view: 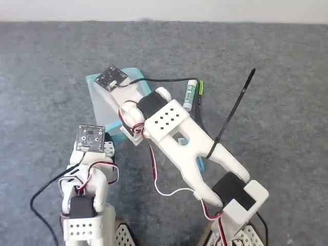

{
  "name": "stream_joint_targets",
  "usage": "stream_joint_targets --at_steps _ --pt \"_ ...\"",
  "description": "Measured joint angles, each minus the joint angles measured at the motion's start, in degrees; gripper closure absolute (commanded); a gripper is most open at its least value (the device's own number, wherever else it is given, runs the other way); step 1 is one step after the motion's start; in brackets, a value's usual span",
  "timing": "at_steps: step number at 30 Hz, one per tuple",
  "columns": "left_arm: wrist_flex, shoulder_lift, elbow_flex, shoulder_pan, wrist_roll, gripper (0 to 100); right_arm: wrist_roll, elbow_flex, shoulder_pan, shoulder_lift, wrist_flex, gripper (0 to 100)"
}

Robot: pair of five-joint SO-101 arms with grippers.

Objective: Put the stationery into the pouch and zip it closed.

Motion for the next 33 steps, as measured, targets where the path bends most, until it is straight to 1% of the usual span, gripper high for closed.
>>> stream_joint_targets --at_steps 23,25,30,33 --pt "0.3 0.0 -0.1 -0.2 0.0 99 0.0 -0.7 1.0 0.0 -2.0 98.5" --pt "1.7 0.0 -1.1 -0.1 0.0 99 0.0 -0.7 1.2 0.0 -2.0 95.8" --pt "4.6 0.0 -3.0 1.9 0.0 99 0.5 -0.7 1.6 0.0 0.2 81.8" --pt "5.3 0.0 -3.4 3.2 0.1 99 0.5 -2.0 1.8 0.0 1.6 77.1"
